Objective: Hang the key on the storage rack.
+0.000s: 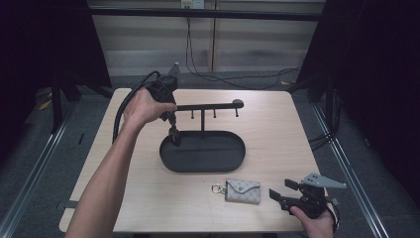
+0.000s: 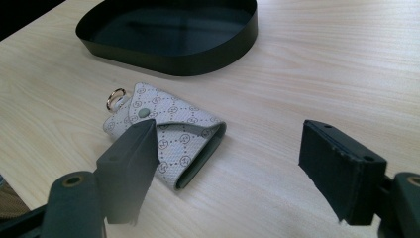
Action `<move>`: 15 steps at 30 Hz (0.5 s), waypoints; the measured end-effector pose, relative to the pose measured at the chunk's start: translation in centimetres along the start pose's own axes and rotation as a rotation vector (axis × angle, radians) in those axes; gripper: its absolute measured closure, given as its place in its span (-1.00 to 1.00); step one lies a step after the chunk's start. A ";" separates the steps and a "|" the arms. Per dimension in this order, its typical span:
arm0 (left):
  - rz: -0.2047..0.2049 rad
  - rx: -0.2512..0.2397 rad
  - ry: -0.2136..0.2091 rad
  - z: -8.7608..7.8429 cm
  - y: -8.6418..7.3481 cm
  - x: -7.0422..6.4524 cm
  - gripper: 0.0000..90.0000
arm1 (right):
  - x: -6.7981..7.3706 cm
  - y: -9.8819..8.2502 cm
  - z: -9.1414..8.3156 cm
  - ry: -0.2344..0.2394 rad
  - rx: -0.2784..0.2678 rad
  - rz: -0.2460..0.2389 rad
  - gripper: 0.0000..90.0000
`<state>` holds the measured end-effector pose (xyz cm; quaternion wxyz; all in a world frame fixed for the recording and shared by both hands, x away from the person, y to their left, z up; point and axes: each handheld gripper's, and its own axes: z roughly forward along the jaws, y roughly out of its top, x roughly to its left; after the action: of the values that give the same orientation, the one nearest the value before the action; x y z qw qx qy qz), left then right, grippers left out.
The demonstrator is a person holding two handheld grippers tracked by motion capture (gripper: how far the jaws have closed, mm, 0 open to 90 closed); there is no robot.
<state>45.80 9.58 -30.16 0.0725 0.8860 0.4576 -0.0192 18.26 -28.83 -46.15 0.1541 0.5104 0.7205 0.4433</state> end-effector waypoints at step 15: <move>-0.023 0.014 0.018 0.0 -0.3 -0.3 0.10 | 0.0 0.0 0.0 -0.001 0.002 -0.003 -0.47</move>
<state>45.34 9.51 -30.17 0.0620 0.8812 0.4685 -0.0154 18.25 -28.82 -46.15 0.1546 0.5099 0.7215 0.4421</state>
